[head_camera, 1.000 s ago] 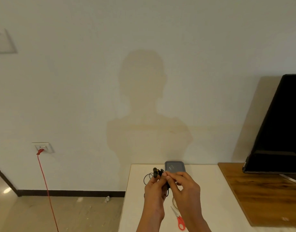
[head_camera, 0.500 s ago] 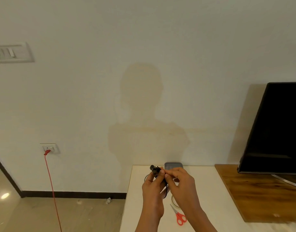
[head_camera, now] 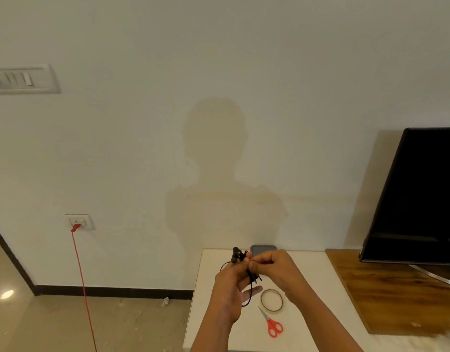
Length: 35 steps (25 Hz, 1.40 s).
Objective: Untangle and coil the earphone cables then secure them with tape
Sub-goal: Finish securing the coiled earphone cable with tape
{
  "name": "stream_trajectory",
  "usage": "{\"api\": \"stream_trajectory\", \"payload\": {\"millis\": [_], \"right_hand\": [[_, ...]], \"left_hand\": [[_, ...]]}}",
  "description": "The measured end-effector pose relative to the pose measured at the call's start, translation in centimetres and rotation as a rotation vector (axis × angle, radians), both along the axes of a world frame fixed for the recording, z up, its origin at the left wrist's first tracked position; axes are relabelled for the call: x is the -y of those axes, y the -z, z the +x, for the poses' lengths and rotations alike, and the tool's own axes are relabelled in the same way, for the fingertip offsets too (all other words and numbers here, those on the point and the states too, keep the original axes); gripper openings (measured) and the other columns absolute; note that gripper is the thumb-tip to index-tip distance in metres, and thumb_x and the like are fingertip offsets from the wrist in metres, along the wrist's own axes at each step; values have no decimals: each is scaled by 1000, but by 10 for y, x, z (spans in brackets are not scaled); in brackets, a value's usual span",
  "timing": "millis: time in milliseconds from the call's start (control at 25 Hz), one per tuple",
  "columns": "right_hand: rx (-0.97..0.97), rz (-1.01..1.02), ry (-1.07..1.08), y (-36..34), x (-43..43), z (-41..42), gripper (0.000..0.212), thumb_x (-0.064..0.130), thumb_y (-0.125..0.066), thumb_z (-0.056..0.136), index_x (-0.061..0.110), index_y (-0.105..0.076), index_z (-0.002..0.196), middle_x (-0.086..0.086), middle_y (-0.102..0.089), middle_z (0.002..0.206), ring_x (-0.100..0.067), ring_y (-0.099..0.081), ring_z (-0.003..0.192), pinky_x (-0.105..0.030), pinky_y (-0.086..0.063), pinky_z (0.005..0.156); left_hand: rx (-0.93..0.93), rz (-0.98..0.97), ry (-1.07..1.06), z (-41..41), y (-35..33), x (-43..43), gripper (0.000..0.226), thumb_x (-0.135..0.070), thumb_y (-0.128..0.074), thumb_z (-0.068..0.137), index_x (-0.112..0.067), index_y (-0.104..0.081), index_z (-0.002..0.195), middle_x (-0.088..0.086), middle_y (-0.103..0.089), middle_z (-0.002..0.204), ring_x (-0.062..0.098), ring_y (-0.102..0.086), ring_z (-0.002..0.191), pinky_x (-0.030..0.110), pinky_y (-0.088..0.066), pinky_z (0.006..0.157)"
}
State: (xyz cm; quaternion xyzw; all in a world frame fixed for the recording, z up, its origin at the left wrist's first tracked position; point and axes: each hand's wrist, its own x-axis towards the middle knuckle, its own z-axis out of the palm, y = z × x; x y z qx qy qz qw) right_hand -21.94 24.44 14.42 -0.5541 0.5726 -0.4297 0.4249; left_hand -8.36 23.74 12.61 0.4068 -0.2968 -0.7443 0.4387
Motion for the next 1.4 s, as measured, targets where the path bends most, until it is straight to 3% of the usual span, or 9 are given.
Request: {"api": "stream_trajectory", "payload": {"millis": [280,440,600,720,840,960,1040,1240,1400], "right_hand": [[133,247,-34,17,-1,5,8,19,-69,84,17,-76,83,4,-72,76,-5,-61,75,-23,-41,76],[145,299,-29,21,-1,3,9,21,-68,85,16,-76,82,-2,-73,86,-14,-62,92,-26,-42,84],[187,352,-35,21,0,-1,13,18,-64,87,12,-71,78,-1,-67,83,-13,-57,89,-25,-41,83],[216,359,-40,20,1,-4,15,15,-61,90,12,-71,79,1,-66,81,-12,-55,87,-23,-42,81],[221,354,-37,20,1,-4,13,15,-59,91,11,-69,83,-2,-65,85,-14,-54,90,-23,-42,80],[201,333,-52,20,2,-2,12,15,-58,91,11,-68,86,-4,-64,87,-14,-55,90,-25,-42,84],[166,311,-58,19,1,-2,14,15,-56,92,12,-67,83,-3,-63,83,-13,-54,84,-26,-42,84],[193,245,-2,19,-1,2,20,13,-52,93,12,-63,77,2,-54,61,-8,-45,59,-17,-40,61],[219,211,147,30,-1,11,16,17,-54,92,10,-68,85,-11,-63,79,-21,-58,78,-25,-49,73]], "left_hand": [[18,146,84,6,3,4,18,-10,-66,87,-4,-72,103,16,-72,90,28,-67,89,57,-55,80],[63,148,178,13,9,7,19,-15,-69,85,-6,-74,101,14,-73,91,23,-69,86,53,-53,89],[37,157,221,26,15,14,22,-9,-60,89,2,-69,106,18,-71,104,26,-69,91,48,-50,95],[121,84,197,29,18,15,24,-9,-63,89,2,-68,110,17,-72,106,26,-69,100,51,-50,97],[171,46,137,27,20,13,25,-13,-68,87,1,-69,108,15,-74,101,22,-72,92,47,-54,92],[166,28,129,24,21,13,28,-21,-70,86,-1,-71,105,15,-74,100,23,-72,95,46,-55,91],[145,22,117,23,22,13,26,-16,-70,85,0,-69,106,16,-74,100,24,-71,96,45,-55,90],[108,-16,89,21,21,14,19,1,-66,84,0,-68,103,16,-75,95,20,-73,86,41,-56,88],[96,-72,84,17,20,12,22,3,-63,85,-3,-69,105,15,-75,97,22,-72,87,35,-56,86]]}}
